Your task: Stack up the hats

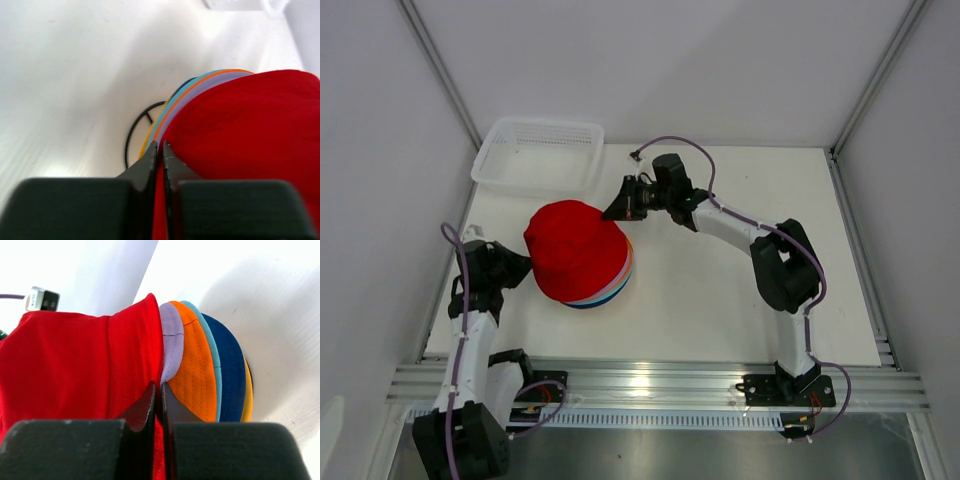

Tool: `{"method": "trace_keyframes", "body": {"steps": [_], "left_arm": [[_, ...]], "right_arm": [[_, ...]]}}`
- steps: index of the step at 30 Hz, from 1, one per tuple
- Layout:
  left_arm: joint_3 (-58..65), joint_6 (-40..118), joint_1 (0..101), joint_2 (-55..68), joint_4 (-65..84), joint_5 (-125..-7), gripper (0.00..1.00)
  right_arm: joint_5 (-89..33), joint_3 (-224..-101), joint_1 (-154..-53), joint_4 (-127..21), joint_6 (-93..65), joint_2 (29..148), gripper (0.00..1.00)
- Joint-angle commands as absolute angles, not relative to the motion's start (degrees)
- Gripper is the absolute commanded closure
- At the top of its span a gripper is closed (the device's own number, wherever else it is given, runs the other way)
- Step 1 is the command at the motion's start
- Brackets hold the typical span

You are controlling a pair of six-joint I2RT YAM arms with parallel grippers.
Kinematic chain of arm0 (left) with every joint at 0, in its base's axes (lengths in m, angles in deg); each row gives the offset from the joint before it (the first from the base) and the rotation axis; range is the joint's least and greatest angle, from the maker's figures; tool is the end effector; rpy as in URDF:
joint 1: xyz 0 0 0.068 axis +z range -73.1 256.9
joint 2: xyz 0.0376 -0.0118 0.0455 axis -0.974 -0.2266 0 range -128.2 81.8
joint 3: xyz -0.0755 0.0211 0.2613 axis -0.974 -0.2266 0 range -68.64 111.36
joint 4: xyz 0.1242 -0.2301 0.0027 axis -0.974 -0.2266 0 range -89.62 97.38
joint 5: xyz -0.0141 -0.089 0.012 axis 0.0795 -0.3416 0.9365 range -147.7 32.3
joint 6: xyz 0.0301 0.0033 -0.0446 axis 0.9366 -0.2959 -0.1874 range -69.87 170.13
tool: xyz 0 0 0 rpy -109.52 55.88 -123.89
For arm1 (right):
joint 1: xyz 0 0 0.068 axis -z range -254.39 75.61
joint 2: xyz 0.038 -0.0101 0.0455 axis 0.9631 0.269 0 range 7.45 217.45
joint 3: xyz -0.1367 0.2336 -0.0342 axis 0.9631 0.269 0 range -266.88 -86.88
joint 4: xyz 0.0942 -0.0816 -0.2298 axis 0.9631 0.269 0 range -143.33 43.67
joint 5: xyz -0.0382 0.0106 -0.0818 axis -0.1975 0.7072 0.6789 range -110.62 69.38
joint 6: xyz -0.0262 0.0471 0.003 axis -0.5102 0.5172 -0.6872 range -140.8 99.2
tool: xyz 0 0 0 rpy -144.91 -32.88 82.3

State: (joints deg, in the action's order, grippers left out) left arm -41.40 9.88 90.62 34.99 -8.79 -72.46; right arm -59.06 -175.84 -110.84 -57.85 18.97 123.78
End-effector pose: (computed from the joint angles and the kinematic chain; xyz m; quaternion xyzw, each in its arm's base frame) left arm 0.1753 0.0336 0.2172 -0.3482 0.8131 -0.2151 0.4140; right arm 0.3699 0.3006 0.2512 -0.1592 0.7917 0.5381 0.2417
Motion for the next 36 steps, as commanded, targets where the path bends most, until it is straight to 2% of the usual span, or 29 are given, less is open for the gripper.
{"method": "trace_keyframes", "body": {"steps": [1, 2, 3, 6, 8, 9, 12, 14, 16, 17, 18, 20, 23, 27, 36], "left_arm": [[-37.2, 12.9, 90.8, 38.6, -20.3, -62.6, 0.87], [-34.0, 14.6, 90.9, 39.1, -21.2, -62.4, 0.83], [-30.3, 15.5, 90.9, 39.2, -22.3, -62.0, 0.74], [-19.9, 19.9, 91.0, 37.9, -27.5, -61.2, 0.45], [-16.0, 22.9, 90.9, 36.5, -31.1, -61.6, 0.34], [-11.0, 23.4, 90.9, 36.4, -32.2, -61.6, 0.25], [-5.4, 25.8, 90.9, 37.0, -35.5, -63.3, 0.09], [-3.2, 28.8, 90.9, 37.6, -36.2, -66.9, 0.05], [-0.6, 30.3, 90.9, 38.4, -37.1, -71.9, 0.02], [-0.1, 30.8, 90.9, 38.6, -37.5, -72.9, 0.01], [0.3, 31.1, 90.9, 39.2, -38.6, -73.3, 0.0], [1.4, 31.8, 90.9, 39.4, -39.6, -72.9, 0.0], [1.5, 33.0, 90.9, 39.3, -41.7, -71.2, 0.01], [0.4, 33.3, 90.9, 38.9, -44.0, -69.8, 0.01], [-3.1, 34.0, 90.8, 44.3, -45.2, -63.8, 0.01]], "right_arm": [[-56.6, -178.8, -109.8, -53.3, 15.2, 122.3, 0.91], [-56.6, -179.9, -109.5, -51.1, 14.5, 121.8, 0.83], [-56.3, -181.9, -108.8, -49.7, 12.9, 121.4, 0.69], [-55.7, -184.9, -106.3, -45.6, 11.1, 119.3, 0.45], [-55.5, -185.9, -104.8, -43.1, 10.8, 117.8, 0.36], [-55.6, -186.6, -103.1, -42.3, 10.8, 116.2, 0.31], [-55.4, -186.6, -100.9, -39.0, 10.5, 111.5, 0.27], [-53.4, -184.9, -100.4, -36.8, 8.0, 108.4, 0.29], [-53.1, -180.7, -101.4, -36.0, 6.1, 103.4, 0.46], [-53.2, -179.2, -102.3, -35.7, 4.2, 101.8, 0.58], [-52.6, -177.5, -103.4, -34.4, 2.8, 100.2, 0.75], [-50.1, -173.1, -108.6, -32.7, -0.4, 96.2, 0.83], [-43.3, -167.2, -116.0, -31.1, -5.3, 93.3, 0.86], [-37.2, -162.2, -119.2, -32.6, -2.0, 93.7, 0.93], [-34.7, -160.6, -122.9, -38.5, 2.4, 102.0, 0.9]]}}
